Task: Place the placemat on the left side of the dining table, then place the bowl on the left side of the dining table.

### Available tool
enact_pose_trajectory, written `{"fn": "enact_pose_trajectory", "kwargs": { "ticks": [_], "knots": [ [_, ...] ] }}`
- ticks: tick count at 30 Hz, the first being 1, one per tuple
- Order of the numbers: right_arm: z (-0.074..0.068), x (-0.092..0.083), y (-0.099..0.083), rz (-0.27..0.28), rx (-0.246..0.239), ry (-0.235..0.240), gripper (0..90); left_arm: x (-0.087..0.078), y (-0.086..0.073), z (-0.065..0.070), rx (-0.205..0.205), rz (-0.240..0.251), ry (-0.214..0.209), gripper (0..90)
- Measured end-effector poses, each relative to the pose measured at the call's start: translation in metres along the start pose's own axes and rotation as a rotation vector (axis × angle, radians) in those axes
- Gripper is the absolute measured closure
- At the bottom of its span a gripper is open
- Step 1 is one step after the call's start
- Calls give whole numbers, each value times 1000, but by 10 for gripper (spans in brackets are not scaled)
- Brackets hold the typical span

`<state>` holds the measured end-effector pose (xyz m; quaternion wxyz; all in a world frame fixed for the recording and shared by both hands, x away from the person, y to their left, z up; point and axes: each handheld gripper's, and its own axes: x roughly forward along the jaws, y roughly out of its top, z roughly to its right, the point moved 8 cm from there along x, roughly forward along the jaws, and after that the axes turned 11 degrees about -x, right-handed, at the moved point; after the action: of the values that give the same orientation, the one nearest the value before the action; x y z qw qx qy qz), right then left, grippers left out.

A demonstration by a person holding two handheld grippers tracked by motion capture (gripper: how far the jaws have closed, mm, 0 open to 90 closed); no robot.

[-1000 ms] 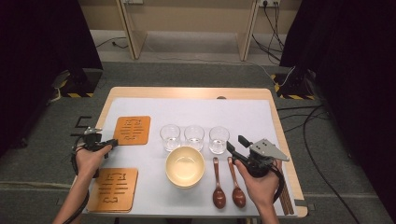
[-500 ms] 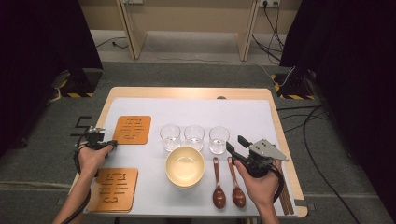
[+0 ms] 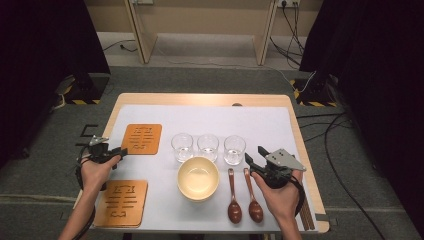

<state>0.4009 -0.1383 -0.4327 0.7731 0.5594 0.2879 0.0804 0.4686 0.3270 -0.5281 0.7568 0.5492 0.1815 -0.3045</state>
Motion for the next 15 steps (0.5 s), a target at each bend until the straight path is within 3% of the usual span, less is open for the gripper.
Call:
{"fn": "enact_pose_trajectory", "kwargs": {
  "ticks": [3,8,15],
  "knots": [
    [3,2,-5,-20,-6,1,505,-2,3,6,-3,11,-18,583],
    [6,-2,-4,-2,-20,-27,487,-7,6,15,-5,37,-42,546],
    [9,-6,-2,-5,-27,-45,525,-11,1,30,10,38,-80,484]
  ]
}}
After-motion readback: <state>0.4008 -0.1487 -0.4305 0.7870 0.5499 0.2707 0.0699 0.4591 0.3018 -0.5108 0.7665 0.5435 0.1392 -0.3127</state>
